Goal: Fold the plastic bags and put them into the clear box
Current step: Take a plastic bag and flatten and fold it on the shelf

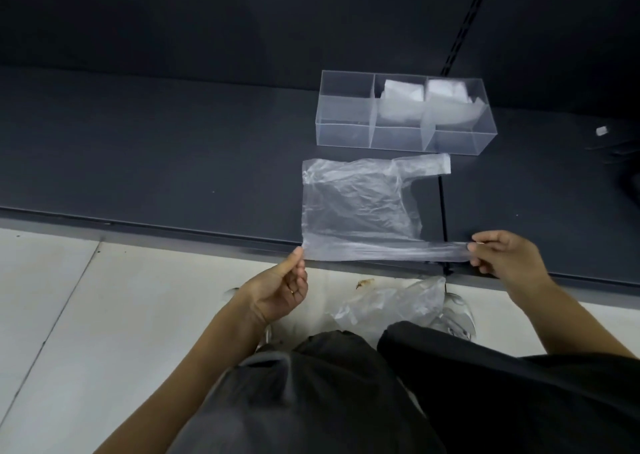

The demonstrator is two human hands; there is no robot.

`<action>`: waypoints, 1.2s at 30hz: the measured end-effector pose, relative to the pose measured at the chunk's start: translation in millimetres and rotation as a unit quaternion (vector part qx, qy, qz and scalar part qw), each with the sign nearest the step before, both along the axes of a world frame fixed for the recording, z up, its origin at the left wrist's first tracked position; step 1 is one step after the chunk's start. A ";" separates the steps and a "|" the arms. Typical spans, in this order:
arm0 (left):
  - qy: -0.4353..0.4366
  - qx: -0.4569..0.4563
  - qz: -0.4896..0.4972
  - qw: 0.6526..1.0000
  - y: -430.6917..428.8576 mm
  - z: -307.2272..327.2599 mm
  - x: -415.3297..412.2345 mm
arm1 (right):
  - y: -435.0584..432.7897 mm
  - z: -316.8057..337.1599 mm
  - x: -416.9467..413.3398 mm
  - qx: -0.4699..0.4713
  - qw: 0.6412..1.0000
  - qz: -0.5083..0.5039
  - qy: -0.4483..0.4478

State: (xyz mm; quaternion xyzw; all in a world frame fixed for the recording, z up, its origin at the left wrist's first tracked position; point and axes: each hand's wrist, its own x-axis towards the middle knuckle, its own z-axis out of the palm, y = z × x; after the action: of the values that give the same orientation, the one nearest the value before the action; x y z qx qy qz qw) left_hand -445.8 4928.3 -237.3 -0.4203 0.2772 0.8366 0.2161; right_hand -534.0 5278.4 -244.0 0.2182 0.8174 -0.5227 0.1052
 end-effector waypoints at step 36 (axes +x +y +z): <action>0.278 -0.465 -0.215 0.813 -41.3 37.5 -97.6 | -22.5 56.1 -79.6 -0.009 0.955 0.293 0.034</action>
State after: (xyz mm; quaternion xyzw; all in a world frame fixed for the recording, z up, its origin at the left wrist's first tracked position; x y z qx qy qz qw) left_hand -543.4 4886.9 -199.8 -0.1500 0.7648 0.6210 0.0834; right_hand -613.6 5256.0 -187.9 -0.0501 0.8437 -0.4836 0.2278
